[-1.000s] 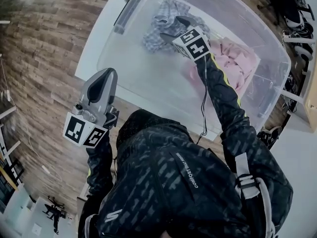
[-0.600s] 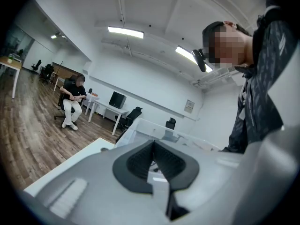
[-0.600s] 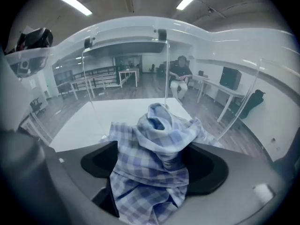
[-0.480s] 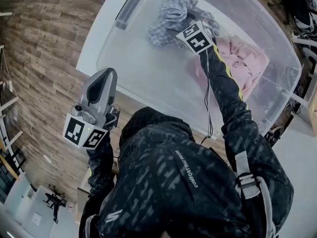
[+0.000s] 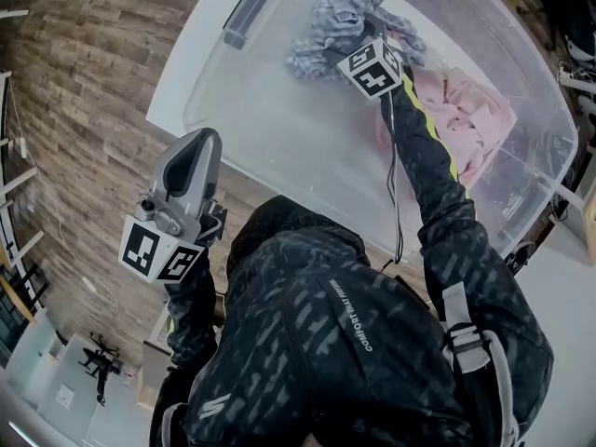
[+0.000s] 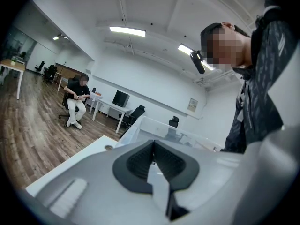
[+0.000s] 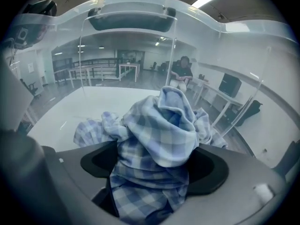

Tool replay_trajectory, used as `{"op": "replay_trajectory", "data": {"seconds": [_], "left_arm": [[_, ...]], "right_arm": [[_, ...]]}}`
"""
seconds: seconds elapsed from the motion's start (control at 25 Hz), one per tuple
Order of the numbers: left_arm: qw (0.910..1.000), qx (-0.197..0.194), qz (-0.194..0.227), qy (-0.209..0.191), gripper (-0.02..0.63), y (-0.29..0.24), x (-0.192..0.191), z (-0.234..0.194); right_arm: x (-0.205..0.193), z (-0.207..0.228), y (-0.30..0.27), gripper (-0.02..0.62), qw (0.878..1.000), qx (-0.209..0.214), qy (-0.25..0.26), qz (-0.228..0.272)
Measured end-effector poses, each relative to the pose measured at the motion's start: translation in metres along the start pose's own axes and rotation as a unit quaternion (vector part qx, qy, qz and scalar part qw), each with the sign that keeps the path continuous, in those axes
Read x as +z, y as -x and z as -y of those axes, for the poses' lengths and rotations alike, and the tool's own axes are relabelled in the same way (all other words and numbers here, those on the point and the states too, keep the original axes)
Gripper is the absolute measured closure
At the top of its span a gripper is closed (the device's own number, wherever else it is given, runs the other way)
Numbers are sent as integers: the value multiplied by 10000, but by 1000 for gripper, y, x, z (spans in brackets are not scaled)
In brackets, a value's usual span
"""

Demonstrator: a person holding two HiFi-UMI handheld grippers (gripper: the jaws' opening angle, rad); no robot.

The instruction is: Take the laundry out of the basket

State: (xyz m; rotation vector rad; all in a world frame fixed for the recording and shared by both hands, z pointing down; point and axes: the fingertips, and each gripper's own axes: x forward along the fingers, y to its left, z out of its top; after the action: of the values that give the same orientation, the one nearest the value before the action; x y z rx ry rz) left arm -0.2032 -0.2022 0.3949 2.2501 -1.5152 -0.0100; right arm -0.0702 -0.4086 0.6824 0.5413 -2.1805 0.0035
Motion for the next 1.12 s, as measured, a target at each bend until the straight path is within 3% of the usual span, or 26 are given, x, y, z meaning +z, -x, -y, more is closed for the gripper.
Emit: {"op": "replay_trajectory", "data": {"seconds": [0.44, 0.8, 1.12], "left_arm": [[10000, -20, -69, -40, 595, -5, -1, 10], [9999, 55, 38, -123, 595, 7, 8, 14], [9995, 59, 250, -195, 595, 22, 18, 17]], "right_arm": [[2, 4, -11, 173, 9970, -455, -485, 387], [6, 16, -13, 315, 9892, -1011, -943, 487], [16, 25, 5, 383, 9799, -988, -1591, 691]]}}
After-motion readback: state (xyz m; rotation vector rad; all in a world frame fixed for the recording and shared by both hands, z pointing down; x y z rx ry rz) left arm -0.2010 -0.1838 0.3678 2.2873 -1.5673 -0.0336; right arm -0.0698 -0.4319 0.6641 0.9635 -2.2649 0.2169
